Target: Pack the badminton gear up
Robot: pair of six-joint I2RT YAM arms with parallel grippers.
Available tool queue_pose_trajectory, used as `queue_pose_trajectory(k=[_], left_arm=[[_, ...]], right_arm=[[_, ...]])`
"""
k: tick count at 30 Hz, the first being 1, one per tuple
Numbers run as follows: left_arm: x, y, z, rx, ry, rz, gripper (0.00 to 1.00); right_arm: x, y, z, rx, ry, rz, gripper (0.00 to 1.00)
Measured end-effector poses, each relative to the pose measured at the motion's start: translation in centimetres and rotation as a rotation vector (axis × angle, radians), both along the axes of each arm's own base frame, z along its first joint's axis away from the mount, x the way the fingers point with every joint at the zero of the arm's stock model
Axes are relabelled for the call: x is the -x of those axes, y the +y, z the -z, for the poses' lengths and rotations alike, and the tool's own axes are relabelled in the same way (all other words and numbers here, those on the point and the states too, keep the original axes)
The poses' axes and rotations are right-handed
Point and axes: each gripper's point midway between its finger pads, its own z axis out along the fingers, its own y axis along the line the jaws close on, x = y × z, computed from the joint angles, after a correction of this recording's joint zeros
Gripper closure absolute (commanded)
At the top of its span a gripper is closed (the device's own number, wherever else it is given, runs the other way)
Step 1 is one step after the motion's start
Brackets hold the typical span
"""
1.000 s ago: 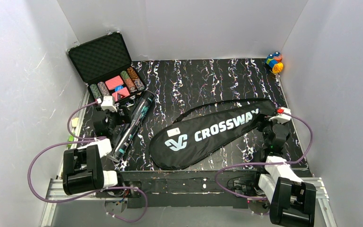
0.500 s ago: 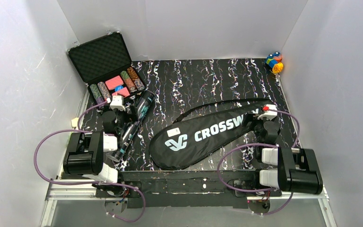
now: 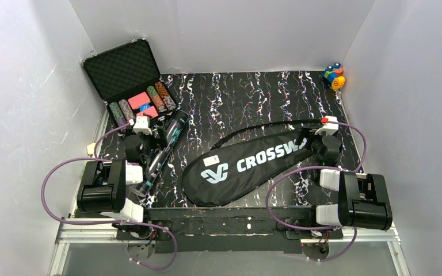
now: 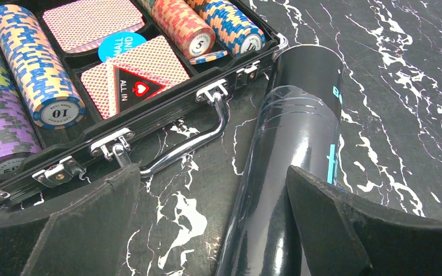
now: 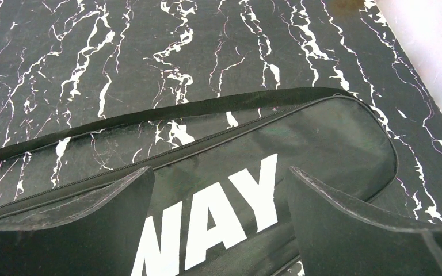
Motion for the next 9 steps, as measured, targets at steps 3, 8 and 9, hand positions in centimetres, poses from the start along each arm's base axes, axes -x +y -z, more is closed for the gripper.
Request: queue_pose_trajectory(k=[3,8,9], left_arm=[[0.0,0.01,-0.01,0.0,0.0,-0.001,0.01],[0.0,0.05,0.01,0.0,0.0,-0.003,0.01],[0.0,0.05,0.01,-0.001,0.0,-0.003,0.01]], right_arm=[[0.03,0.03,0.08,-0.001,0.003,-0.001,0.08],[0.06,0.04,0.15,-0.001,0.006,-0.002,0.07],[0.06,0.03,0.16,-0.001,0.007,-0.001,0.07]])
